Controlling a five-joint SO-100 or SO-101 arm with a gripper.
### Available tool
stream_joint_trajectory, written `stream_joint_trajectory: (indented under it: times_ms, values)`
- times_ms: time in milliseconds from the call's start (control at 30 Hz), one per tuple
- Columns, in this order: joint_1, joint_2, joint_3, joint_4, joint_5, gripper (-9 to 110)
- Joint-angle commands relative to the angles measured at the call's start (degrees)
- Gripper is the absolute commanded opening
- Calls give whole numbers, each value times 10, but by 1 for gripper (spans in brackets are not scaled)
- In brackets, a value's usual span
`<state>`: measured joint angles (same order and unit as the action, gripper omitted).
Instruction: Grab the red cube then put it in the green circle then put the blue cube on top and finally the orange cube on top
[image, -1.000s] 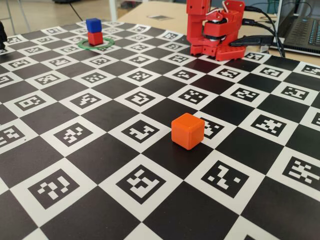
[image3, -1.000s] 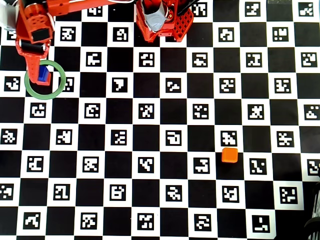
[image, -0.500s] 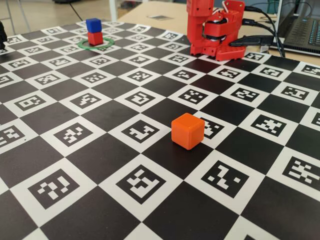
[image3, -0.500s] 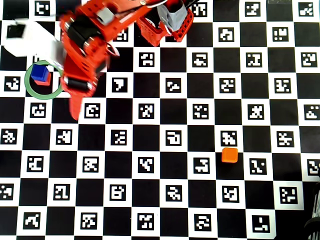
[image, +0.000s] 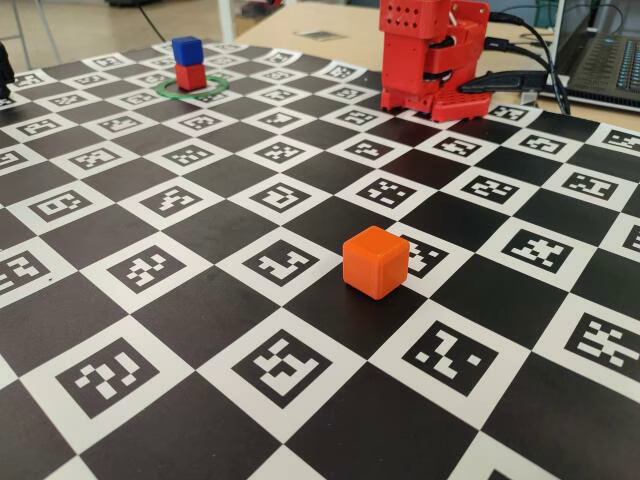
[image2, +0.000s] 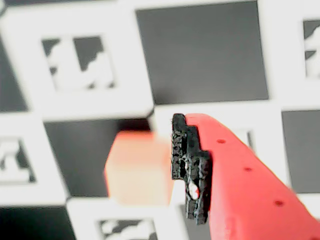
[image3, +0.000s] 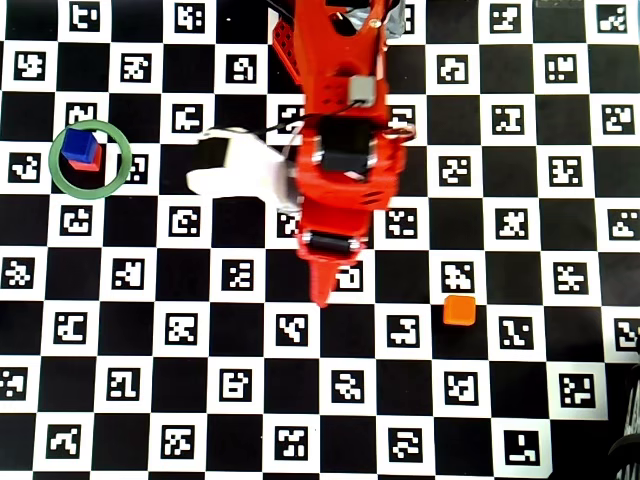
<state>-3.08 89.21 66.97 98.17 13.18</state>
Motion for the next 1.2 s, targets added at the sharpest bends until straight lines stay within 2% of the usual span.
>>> stream_joint_trajectory:
  times_ms: [0, 200, 433, 667, 900, 1167]
  values:
    - [-45, -48, -126, 14, 28, 38]
    - [-111, -102, -192, 4, 51, 34]
    - [-180, -130, -205, 22, 116, 43]
    - [-249, -164, -230, 8, 150, 44]
    - [-255, -178, -197, -18, 224, 45]
    - [-253, -224, -202, -39, 201, 47]
